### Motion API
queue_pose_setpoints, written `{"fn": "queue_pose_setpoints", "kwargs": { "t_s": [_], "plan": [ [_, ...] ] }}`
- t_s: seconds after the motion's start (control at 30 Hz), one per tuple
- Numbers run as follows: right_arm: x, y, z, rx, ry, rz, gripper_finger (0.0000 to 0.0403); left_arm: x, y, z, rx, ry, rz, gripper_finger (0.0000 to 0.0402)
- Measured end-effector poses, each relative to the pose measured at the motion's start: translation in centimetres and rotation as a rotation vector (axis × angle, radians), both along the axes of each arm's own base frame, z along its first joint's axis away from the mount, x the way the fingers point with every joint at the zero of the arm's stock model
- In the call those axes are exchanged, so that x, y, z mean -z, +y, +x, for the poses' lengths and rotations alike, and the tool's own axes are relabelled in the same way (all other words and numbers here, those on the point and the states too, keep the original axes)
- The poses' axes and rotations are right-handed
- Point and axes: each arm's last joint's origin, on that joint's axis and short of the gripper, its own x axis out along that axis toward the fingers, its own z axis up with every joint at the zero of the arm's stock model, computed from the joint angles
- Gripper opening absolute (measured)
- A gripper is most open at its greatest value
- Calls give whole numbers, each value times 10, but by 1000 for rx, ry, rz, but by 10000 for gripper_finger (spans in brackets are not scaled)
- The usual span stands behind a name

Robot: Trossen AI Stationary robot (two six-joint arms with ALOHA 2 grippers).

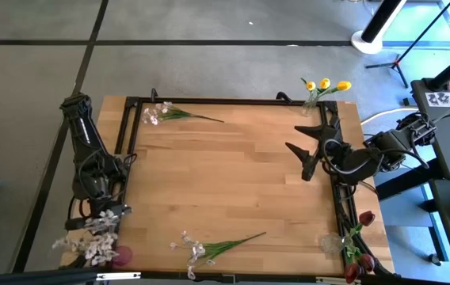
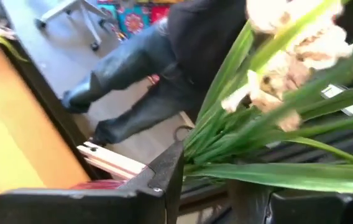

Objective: Sort flowers into vase by color
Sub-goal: Put the center white flowers into the pink crystal vase

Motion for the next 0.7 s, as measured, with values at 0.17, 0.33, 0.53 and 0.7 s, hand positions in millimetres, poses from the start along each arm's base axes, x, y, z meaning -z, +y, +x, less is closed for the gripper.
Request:
{"fn": "queue_pose_setpoints", "kwargs": {
  "t_s": [0.17, 0.33, 0.53, 0.7],
  "plan": [
    [0, 0, 0, -25, 31, -43, 260, 2, 0, 0, -34, 78, 2, 106],
    [0, 1, 0, -40, 45, -69, 260, 2, 0, -1, -40, 185, -29, 106],
    [2, 4, 3, -129, 78, -59, 260, 5, 3, -2, -68, 397, -46, 106],
    [6, 9, 9, -182, 120, -78, 260, 3, 6, -1, -139, 519, -94, 106]
  ]
}}
